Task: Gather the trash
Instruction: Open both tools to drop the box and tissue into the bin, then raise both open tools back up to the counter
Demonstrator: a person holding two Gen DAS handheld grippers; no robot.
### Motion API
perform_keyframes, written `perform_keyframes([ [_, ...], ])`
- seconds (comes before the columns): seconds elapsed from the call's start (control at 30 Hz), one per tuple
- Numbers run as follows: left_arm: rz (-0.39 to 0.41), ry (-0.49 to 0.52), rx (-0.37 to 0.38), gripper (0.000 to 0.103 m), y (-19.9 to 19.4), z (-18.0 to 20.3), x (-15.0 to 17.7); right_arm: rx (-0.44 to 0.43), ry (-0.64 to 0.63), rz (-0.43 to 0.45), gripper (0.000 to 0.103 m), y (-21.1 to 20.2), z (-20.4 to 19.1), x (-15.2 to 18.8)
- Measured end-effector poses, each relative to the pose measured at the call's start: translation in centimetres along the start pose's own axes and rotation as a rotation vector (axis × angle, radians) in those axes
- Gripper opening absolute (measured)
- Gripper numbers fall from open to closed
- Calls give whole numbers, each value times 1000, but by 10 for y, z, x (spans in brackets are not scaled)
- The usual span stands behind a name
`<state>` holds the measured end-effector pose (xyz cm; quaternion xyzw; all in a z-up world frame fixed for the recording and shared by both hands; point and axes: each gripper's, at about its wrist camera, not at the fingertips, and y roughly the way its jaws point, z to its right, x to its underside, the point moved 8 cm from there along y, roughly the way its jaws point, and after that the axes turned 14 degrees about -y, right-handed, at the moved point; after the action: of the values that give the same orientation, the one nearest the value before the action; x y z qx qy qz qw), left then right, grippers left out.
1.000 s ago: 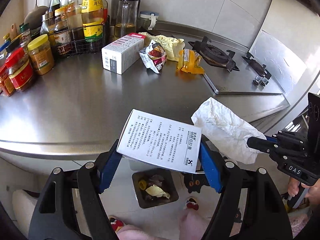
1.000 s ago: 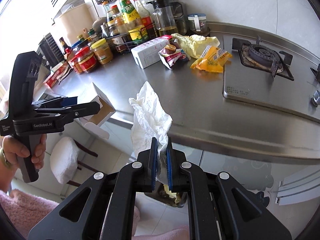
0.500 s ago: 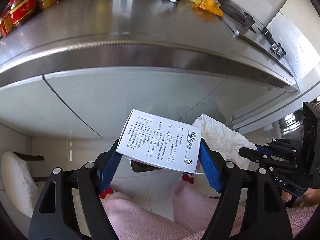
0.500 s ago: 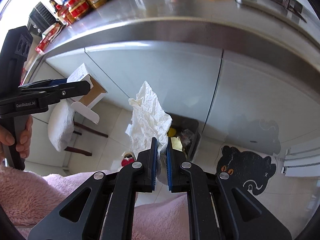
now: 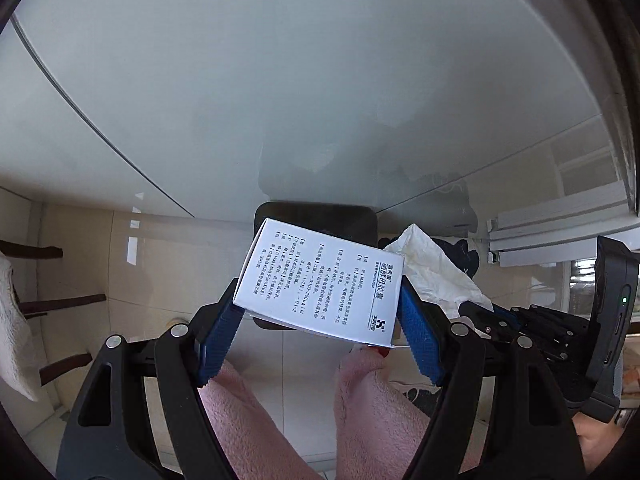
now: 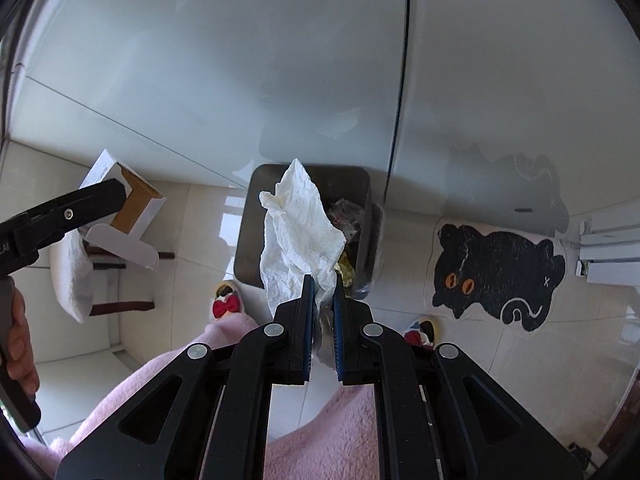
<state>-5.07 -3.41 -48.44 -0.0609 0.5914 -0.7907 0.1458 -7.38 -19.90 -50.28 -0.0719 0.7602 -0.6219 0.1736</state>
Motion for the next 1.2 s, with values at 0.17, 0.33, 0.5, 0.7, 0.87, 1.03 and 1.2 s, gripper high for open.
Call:
perform_keyframes([
  [0.17,-47,-52,-8,71,45,-14,-7,14,19,-37,10,39,4,0],
  [0.33,-62,-76,-22,71,73,-14,-13,6,32,-64,11,70,2,-2],
  [0.5,-75,-108,-31,72,87,-16,-18,-3,45,-75,13,85,-3,-7],
  [0.7,-63,-109,-41,85,87,-18,-23,-15,54,-55,37,87,-5,-14],
  [0.87,-50,-111,-39,95,83,-17,-29,-14,63,-18,73,82,-4,-18],
  [1.03,-47,-107,-45,95,78,-17,-30,-10,52,-22,84,79,-5,-18],
  [1.2,-39,-108,-51,95,69,-16,-30,-12,50,-25,84,71,-7,-17],
])
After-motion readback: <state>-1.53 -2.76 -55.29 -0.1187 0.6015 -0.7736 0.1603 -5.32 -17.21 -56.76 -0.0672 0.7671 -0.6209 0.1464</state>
